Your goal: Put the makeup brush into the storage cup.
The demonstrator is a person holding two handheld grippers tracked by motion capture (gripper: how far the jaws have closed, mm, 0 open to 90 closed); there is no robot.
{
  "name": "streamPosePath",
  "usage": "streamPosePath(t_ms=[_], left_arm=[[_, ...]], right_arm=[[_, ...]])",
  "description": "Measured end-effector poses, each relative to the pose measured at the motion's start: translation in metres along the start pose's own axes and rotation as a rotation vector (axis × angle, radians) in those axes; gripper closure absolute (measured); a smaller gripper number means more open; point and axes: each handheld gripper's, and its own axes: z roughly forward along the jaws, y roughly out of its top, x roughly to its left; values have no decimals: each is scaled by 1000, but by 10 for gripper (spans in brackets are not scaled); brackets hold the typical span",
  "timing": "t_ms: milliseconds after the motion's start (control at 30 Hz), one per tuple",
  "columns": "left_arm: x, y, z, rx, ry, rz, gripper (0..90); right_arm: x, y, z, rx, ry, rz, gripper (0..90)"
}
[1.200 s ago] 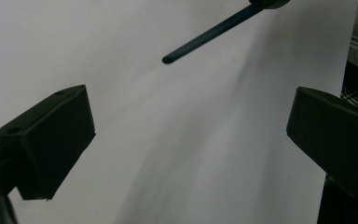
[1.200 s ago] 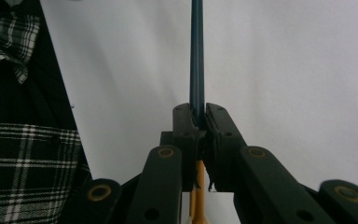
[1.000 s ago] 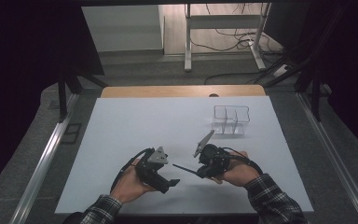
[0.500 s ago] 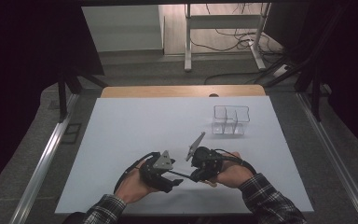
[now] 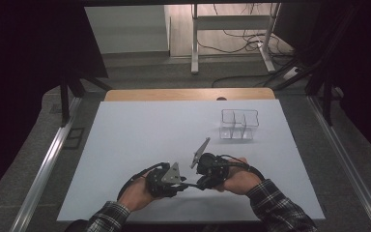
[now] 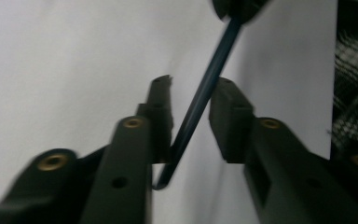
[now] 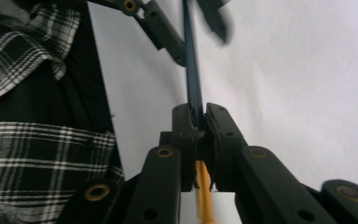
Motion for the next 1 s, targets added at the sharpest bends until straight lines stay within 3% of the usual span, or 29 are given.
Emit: streamPosePath(t_ms=[67,167,267,400,667,867,1000], left_arm=[[-3,3,1,-3,-20,-9,847],[-1,3,1,-4,-24,-36,849],[2,1,2,17,-23,-78,848],[1,2,3,15,-31,-103,847],[2,0,-1,29,-21,-111,847],[3,-3,-3,23,-17,-123,847],[4,-5,-6,19,-14,-138,847]], right_arm=[[-2,-1,-2,-24,-47,2,746],[-6,-2,-2,-62,-74,6,479],[-10,-5,1,-80,-99,18,333],[-15,-12,4,-113,-130,17,136],[-20,-23,7,-144,-173,55,5],[-22,-33,7,-191,-174,99,0],[-22,-39,7,-213,-208,108,0]])
